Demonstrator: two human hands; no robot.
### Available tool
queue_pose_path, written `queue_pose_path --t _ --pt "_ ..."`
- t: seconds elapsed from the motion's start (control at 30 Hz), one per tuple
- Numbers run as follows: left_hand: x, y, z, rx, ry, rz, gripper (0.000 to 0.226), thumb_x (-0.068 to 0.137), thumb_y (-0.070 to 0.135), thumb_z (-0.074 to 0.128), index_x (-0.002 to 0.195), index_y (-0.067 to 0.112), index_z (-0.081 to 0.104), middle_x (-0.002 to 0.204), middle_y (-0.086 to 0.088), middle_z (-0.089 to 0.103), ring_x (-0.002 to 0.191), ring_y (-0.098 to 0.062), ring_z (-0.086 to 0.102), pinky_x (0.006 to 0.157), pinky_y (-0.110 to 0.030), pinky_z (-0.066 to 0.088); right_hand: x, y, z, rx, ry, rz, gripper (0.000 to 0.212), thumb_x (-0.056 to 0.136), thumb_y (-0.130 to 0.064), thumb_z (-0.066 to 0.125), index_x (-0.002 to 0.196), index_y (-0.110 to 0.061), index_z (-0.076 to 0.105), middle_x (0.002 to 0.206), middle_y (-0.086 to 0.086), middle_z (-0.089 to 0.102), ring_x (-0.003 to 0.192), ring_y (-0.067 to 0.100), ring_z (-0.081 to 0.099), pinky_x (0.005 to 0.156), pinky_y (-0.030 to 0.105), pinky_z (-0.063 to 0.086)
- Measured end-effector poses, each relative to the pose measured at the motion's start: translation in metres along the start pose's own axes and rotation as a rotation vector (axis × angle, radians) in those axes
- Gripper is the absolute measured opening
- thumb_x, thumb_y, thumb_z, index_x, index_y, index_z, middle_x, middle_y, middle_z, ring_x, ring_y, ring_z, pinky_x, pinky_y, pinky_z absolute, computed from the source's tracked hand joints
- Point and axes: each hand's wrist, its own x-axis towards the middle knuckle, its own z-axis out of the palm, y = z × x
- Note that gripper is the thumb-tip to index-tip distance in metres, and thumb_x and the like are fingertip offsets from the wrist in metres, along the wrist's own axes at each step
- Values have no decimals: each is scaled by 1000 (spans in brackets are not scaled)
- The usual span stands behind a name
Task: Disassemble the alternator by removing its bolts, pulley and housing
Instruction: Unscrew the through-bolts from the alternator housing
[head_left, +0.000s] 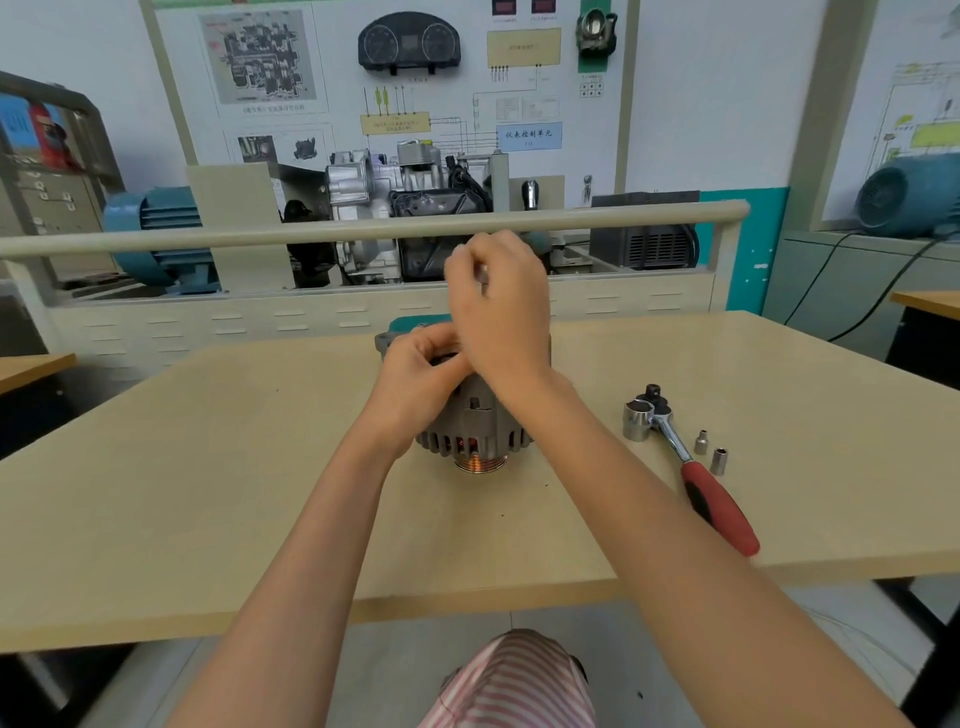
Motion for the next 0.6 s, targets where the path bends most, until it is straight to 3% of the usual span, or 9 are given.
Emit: queue_pose_path --t 0.1,0.17,0.27,0.33,0.43,0.5,0.6 --pt "0 -4 0 36 54 -56 55 83 -8 52 47 32 64 45 18 57 44 8 51 41 -6 34 -10 -3 4 -579 59 -79 18 82 -24 47 83 -9 57 85 5 51 86 23 45 89 33 31" --pt "1 -4 -1 37 60 -56 43 83 -6 52 55 25 61 45 17 57 44 7 51 40 -7 34 -13 -7 5 -619 79 -94 23 80 -26 46 86 -8 59 86 7 53 87 26 46 92 35 30" --pt "-1 -2 -3 37 13 -28 51 84 -7 50 51 29 63 44 19 56 44 9 51 41 -5 34 -9 -11 5 -315 88 -66 21 82 -23 49 76 -6 61 78 3 53 83 21 46 96 35 32" --pt "-2 0 -3 17 -36 4 58 87 -6 53 53 39 68 51 22 61 52 11 55 48 -3 37 -3 -10 3 -85 69 -30 23 81 -19 49 63 -7 56 68 0 48 75 17 43 89 33 34" --pt "0 1 -2 21 -77 18 35 91 13 59 77 42 73 78 18 72 81 3 65 71 -13 46 6 -8 -3 227 -39 126 32 76 -20 42 51 0 44 54 5 39 61 19 38 68 26 32" --pt "1 1 -2 15 -83 2 22 91 20 60 93 39 71 90 16 73 91 -1 66 75 -15 48 13 -6 -8 436 -131 257 32 74 -20 41 47 -2 41 51 5 38 54 13 37 58 20 35" --pt "0 3 -3 -18 -101 -8 24 91 19 60 92 41 70 91 18 73 90 3 66 71 -6 47 22 3 -11 669 -218 381 39 82 -10 41 43 -12 39 48 1 44 54 9 47 65 17 43"
